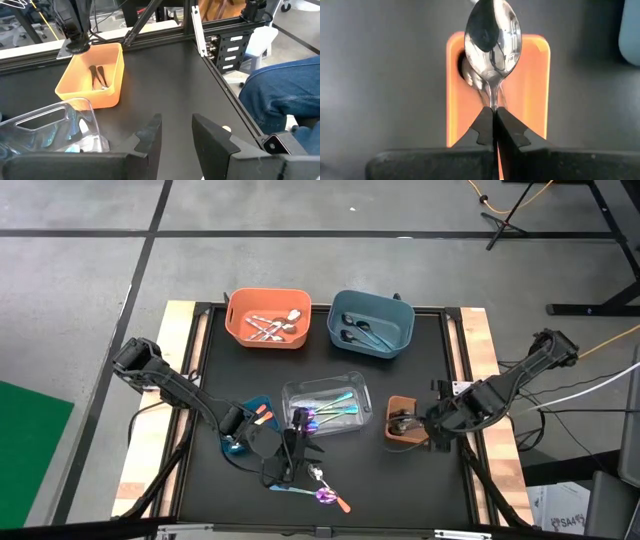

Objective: Sort silverware by color (type)
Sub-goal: Put the black spoon into the light orange bin

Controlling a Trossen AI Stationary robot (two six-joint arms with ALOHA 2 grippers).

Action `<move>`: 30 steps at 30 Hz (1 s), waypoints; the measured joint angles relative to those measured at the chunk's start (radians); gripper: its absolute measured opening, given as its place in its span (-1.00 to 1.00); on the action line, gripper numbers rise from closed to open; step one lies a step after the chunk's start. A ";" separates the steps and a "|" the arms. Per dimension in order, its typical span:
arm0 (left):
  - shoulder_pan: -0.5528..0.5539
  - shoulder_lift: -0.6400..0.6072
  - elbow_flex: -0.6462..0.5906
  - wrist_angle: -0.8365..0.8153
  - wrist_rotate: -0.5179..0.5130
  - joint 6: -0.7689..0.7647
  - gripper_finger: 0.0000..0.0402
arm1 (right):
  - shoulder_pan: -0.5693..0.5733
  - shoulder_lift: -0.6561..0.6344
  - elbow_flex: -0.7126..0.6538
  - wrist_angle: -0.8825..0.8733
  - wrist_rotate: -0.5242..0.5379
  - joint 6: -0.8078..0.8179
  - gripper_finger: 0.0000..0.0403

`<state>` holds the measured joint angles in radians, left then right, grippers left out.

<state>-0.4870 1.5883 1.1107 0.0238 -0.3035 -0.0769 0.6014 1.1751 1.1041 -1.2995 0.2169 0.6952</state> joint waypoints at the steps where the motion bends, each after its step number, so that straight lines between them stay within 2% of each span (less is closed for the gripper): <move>1: 0.000 0.000 0.000 0.000 0.000 0.000 -0.49 | 0.000 -0.015 -0.030 0.005 0.000 0.000 -1.00; 9: 0.000 0.000 0.000 0.000 -0.009 0.000 -0.49 | 0.000 -0.128 -0.313 0.192 0.008 0.000 -1.00; 14: 0.000 0.000 0.000 -0.001 -0.033 -0.001 -0.49 | 0.000 -0.145 -0.451 0.360 -0.006 0.000 -1.00; 20: 0.002 0.000 0.000 -0.001 -0.047 -0.001 -0.49 | 0.000 -0.144 -0.537 0.478 -0.035 -0.001 -1.00; 30: 0.004 0.000 0.000 -0.001 -0.053 -0.001 -0.49 | 0.000 -0.144 -0.612 0.559 -0.034 -0.021 -1.00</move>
<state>-0.4828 1.5883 1.1107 0.0230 -0.3565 -0.0780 0.6014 1.0313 0.4926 -0.7404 0.1828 0.6745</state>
